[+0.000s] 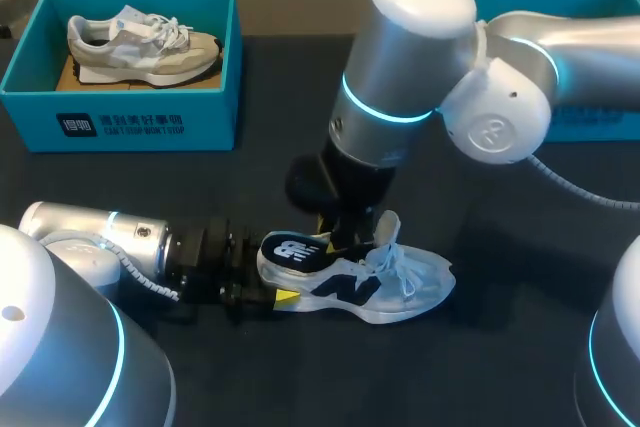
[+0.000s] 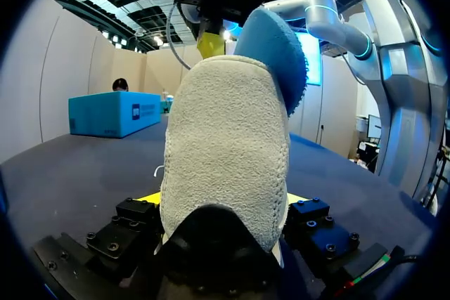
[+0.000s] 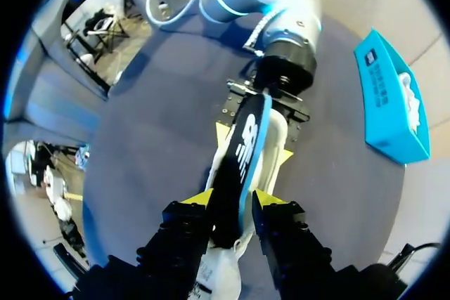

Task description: Take the shoe out of the shoebox, open the shoe tongue, remove and reinsert the insole, then place the shoe into the shoebox

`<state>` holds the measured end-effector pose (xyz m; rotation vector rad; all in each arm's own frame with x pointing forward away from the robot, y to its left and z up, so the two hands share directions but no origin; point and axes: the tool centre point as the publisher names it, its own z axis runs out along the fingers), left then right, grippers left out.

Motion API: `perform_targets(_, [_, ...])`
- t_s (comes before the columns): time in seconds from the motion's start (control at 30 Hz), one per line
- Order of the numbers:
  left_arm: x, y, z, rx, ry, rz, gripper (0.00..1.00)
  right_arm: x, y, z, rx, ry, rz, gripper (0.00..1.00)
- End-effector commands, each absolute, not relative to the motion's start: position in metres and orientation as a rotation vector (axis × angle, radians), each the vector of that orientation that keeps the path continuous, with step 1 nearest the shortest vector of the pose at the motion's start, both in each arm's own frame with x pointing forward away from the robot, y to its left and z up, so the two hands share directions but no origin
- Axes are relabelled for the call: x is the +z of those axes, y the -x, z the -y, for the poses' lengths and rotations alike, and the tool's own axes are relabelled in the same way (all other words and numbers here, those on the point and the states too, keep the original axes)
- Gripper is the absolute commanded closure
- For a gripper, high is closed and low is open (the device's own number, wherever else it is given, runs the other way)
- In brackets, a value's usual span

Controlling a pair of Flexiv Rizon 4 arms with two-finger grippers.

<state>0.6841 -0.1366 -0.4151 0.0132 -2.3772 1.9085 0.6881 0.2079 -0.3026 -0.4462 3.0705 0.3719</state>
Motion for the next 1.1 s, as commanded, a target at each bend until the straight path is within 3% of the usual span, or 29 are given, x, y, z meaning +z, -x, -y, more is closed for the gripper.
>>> perform_targets(0.03, [-0.415, -0.684, 0.137, 1.908, -0.017, 2.381, 1.00, -0.288, -0.684, -0.203, 0.357, 0.371, -3.054, 0.68])
perform_targets(0.17, [-0.415, -0.684, 0.137, 1.908, -0.017, 2.381, 1.00, -0.284, -0.686, -0.204, 0.405, 0.315, -3.043, 0.71])
perform_targets(0.37, [-0.415, -0.684, 0.137, 1.908, -0.017, 2.381, 1.00, -0.286, -0.692, -0.214, 0.481, 0.296, -3.062, 0.65])
perform_targets(0.5, [-0.415, -0.684, 0.137, 1.908, -0.017, 2.381, 1.00, -0.289, -0.694, -0.218, 0.526, 0.253, -3.074, 0.70])
perform_targets(0.57, [-0.415, -0.684, 0.137, 1.908, -0.017, 2.381, 1.00, -0.290, -0.696, -0.221, 0.569, 0.219, -3.077, 0.65])
perform_targets(0.77, [-0.415, -0.684, 0.137, 1.908, -0.017, 2.381, 1.00, -0.291, -0.697, -0.228, 0.535, 0.115, -3.139, 0.72])
perform_targets(1.1, [-0.415, -0.684, 0.137, 1.908, -0.017, 2.381, 1.00, -0.309, -0.696, -0.231, 0.595, 0.108, -3.215, 0.69])
